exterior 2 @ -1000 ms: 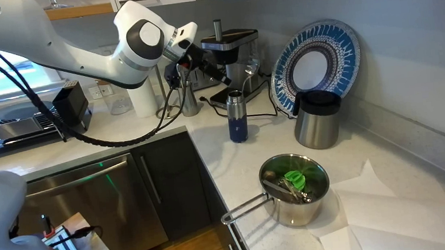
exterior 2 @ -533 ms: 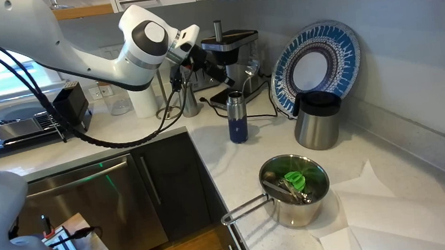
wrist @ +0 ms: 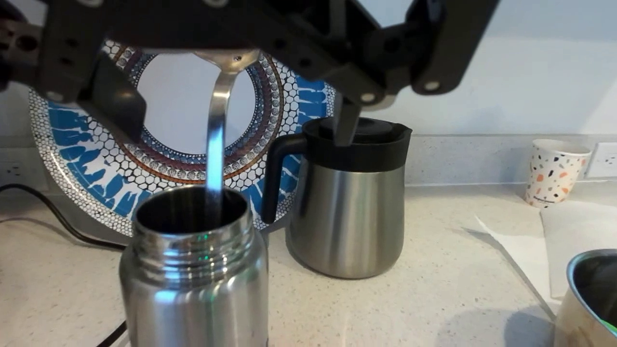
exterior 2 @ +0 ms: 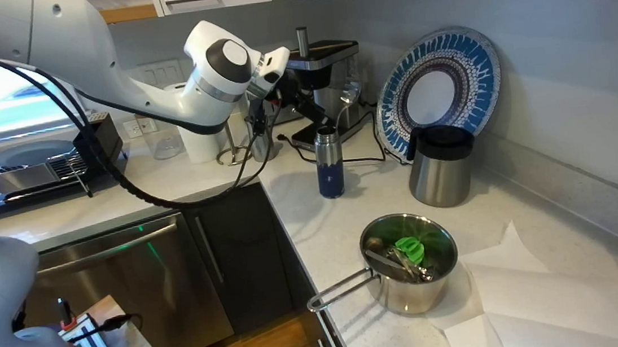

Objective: Put the silver ladle on the counter

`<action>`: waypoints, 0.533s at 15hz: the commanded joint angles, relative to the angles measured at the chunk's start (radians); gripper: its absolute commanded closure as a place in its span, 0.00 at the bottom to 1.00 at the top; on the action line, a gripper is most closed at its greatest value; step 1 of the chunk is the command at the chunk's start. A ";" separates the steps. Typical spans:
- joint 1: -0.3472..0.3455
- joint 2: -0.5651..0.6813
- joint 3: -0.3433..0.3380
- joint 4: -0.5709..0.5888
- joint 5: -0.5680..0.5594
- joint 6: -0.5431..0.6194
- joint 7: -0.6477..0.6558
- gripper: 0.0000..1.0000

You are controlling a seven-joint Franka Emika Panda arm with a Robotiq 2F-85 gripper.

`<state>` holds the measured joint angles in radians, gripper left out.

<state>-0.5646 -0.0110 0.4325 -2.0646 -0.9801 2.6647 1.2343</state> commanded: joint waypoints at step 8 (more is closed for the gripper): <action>0.015 0.102 0.002 0.098 -0.051 -0.036 0.054 0.12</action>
<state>-0.5595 0.0620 0.4328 -1.9991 -0.9961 2.6598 1.2473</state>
